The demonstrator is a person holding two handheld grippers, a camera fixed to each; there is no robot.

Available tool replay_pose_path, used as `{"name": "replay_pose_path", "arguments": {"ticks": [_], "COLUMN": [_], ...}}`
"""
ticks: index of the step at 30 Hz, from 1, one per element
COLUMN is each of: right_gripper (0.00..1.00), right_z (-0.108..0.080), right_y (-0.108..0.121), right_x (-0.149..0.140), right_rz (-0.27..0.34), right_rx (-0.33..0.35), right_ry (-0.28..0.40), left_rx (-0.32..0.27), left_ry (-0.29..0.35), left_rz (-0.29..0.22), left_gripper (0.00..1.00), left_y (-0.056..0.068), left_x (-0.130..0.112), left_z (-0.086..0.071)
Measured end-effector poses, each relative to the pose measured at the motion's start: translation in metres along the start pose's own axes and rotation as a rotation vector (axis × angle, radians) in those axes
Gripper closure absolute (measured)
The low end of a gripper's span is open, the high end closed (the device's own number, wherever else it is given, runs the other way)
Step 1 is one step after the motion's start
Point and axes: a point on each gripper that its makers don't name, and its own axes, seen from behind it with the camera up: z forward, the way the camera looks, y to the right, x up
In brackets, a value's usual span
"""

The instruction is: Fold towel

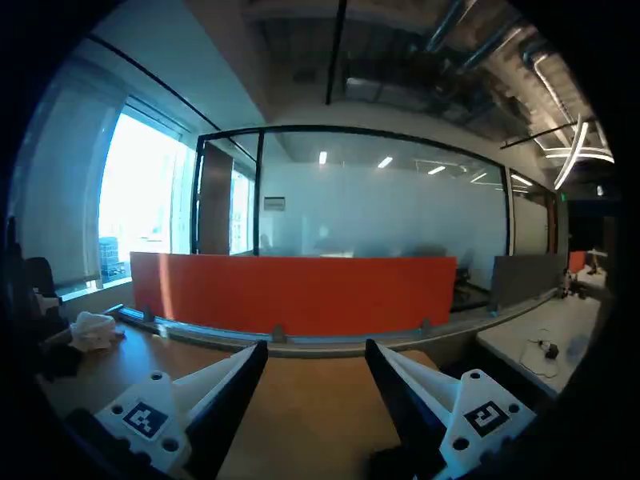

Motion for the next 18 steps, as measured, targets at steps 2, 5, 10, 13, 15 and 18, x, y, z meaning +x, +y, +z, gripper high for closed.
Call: {"name": "replay_pose_path", "arguments": {"ticks": [2, 5, 10, 13, 15, 18], "right_gripper": [0.06, 0.06, 0.06, 0.06, 0.06, 0.06], "right_z": [0.0, 0.001, 0.004, 0.006, 0.009, 0.012], "right_y": [-0.007, -0.019, -0.04, -0.051, -0.056, -0.059], "right_x": [0.002, 0.005, 0.006, 0.003, 0.001, 0.001], "right_rz": [0.003, 0.009, 0.022, 0.021, 0.018, 0.014], "right_rx": [0.003, 0.008, 0.025, 0.04, 0.045, 0.042], "right_ry": [0.006, 0.008, 0.01, 0.007, 0.002, 0.001], "left_rx": [-0.004, -0.005, -0.001, 0.002, 0.005, 0.01], "left_ry": [0.006, 0.015, 0.029, 0.041, 0.052, 0.069], "left_rz": [-0.001, -0.007, -0.018, -0.013, -0.003, 0.022], "left_gripper": [0.16, 0.16, 0.16, 0.16, 0.16, 0.16], "left_y": [0.0, 0.0, -0.002, -0.003, -0.004, -0.005], "left_x": [0.002, 0.005, 0.007, 0.01, 0.012, 0.015], "left_z": [0.001, 0.002, 0.004, 0.003, 0.003, 0.002]}}
